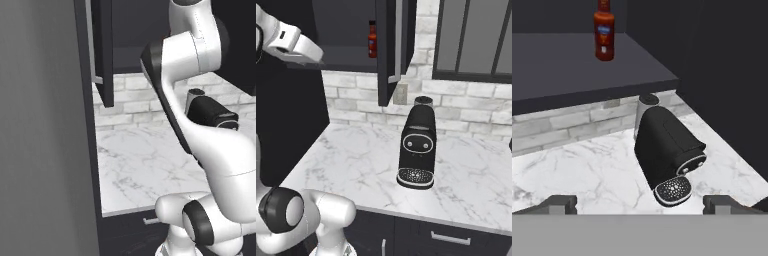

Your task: Move the mayonnaise and condiment bottle from the cabinet to the dining counter.

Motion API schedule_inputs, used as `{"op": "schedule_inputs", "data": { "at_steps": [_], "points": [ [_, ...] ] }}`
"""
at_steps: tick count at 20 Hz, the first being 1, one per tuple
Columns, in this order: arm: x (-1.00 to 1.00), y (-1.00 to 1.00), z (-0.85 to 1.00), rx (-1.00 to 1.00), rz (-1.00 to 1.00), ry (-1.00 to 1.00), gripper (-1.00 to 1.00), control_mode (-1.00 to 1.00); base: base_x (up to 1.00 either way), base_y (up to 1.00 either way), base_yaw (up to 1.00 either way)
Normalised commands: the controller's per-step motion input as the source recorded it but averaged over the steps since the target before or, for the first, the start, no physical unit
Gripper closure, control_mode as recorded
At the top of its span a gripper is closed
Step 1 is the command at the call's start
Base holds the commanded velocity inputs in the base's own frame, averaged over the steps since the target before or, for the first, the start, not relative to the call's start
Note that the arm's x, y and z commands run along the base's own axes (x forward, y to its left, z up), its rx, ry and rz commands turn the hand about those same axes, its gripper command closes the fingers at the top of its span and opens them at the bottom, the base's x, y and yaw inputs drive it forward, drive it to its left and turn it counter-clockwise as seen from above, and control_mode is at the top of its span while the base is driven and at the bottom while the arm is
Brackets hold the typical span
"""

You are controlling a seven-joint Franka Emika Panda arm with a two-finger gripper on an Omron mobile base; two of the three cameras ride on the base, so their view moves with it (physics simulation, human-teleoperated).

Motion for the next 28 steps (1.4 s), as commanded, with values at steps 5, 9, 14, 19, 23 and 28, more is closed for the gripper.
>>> {"op": "schedule_inputs", "data": {
  "at_steps": [5,9,14,19,23,28],
  "points": [
    [0.64,-0.39,0.07,0.0,0.0,-0.1,-1.0,-1.0,0.0,0.0,0.0],
    [0.63,-0.17,0.13,0.0,0.0,-0.12,-1.0,-1.0,0.0,0.0,0.0],
    [0.76,-0.01,0.21,0.0,0.0,-0.08,-1.0,-1.0,0.0,0.0,0.0],
    [0.78,0.0,0.17,0.0,0.0,-0.07,-1.0,-1.0,0.0,0.0,0.0],
    [0.77,0.0,0.09,-0.02,0.0,-0.03,-1.0,-1.0,0.0,0.0,0.0],
    [0.69,-0.01,0.02,-0.02,0.0,0.0,-1.0,-1.0,0.0,0.0,0.0]
  ]
}}
